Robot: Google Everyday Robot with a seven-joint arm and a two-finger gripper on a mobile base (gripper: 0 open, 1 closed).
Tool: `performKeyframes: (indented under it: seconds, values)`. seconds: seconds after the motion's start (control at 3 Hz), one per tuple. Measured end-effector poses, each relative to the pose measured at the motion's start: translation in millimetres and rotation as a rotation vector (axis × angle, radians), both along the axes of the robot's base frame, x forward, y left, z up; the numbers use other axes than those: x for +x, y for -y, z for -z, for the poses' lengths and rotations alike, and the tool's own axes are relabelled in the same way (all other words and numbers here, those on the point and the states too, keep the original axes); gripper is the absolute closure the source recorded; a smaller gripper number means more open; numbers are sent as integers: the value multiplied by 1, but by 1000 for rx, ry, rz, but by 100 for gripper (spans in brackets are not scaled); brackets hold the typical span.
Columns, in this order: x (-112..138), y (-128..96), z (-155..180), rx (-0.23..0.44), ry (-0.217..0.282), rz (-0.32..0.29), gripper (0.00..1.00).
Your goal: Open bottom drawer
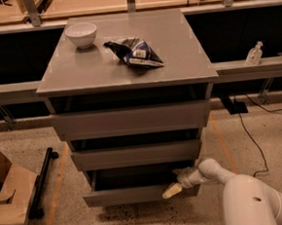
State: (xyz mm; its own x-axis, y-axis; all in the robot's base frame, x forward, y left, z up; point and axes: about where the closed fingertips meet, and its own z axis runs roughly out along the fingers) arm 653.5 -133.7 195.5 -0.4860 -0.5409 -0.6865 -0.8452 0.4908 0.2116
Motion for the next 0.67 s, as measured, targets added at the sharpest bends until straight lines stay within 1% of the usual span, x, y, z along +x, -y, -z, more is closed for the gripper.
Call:
performKeyframes:
  seconds: [0.33, 0.67]
  values:
    - [-35, -4, 22, -8, -125, 19, 0]
    - [-77, -8, 28, 2, -253, 60, 0]
